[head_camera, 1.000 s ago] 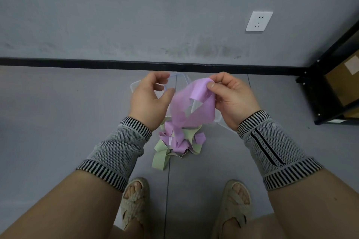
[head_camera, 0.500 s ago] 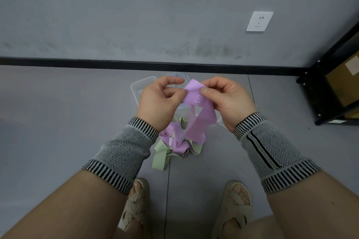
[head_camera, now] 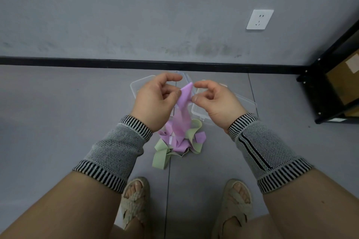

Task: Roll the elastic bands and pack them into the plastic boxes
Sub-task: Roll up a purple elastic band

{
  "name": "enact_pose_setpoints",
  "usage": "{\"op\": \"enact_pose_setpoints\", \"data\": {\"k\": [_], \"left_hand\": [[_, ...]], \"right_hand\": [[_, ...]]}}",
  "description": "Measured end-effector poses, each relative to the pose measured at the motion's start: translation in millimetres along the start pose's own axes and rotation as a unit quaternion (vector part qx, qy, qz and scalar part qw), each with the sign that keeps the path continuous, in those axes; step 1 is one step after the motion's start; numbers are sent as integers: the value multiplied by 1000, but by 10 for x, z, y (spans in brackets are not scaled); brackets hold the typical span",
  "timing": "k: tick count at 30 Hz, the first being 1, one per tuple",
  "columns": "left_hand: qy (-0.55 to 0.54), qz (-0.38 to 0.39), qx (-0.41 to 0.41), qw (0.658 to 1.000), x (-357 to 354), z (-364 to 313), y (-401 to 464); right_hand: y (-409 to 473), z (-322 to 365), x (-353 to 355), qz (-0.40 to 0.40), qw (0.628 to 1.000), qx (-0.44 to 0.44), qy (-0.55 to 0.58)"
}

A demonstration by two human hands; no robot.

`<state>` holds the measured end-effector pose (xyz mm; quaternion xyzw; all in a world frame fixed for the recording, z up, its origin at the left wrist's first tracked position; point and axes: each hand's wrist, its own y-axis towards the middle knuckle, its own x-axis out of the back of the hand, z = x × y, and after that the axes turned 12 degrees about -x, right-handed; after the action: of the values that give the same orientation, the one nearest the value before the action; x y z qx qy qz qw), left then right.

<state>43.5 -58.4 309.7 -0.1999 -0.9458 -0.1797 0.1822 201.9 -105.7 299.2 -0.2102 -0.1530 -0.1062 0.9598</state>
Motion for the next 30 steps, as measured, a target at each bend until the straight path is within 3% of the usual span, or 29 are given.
{"op": "enact_pose_setpoints", "data": {"k": [6,10,15,18,30], "left_hand": [[31,-5,-16,999,19,20,1],[21,-6,-11,1000,10,3,1],[15,1,0,1000,9,-24,0],[13,12,4,1000,-7,-27,-7],[-58,-29,28,997,1,-56,4]], "right_hand": [[-15,16,21,23,998,-8,64],[-29,56,18,72,985,-63,142],[10,8,13,-5,999,-1,39],[-21,33,6,5,997,46,54],[-68,77,36,-34,993,65,96]]}}
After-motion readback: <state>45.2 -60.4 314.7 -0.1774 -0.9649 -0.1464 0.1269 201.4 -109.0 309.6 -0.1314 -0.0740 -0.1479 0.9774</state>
